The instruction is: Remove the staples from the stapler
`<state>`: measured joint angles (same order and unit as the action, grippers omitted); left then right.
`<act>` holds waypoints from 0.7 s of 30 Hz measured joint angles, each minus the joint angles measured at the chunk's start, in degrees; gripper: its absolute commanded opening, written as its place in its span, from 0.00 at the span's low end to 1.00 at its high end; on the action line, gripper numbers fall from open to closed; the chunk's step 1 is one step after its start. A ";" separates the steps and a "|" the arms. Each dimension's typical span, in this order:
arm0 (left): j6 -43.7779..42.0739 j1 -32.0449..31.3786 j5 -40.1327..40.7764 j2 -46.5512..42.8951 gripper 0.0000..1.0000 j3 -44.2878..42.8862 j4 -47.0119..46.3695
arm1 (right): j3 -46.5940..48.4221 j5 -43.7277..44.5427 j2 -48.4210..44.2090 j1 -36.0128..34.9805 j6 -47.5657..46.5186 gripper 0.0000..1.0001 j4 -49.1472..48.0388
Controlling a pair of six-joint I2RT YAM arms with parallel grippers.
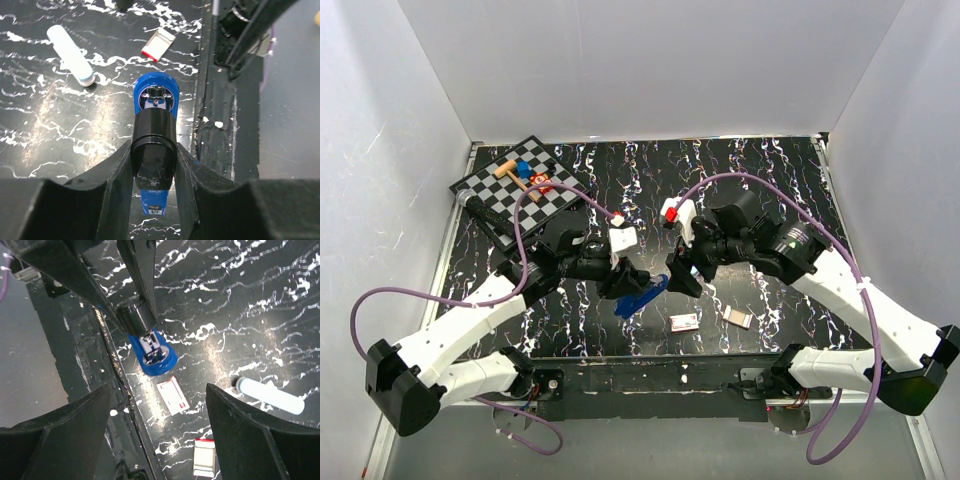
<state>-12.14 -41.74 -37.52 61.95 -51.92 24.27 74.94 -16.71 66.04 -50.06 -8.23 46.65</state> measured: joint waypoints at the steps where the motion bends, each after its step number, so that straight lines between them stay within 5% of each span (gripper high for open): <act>1: 0.17 0.00 -1.16 -0.76 0.00 0.33 -0.20 | 0.39 -0.94 0.00 0.00 -0.55 0.83 -0.02; 21: 4.90 0.00 -13.53 -5.20 0.00 2.80 -7.28 | 4.81 -13.25 1.95 -2.27 -2.95 0.75 -0.11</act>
<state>-7.25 -41.74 -51.05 56.75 -49.12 16.99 79.75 -29.95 67.99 -52.34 -11.18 46.54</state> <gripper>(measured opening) 0.322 0.773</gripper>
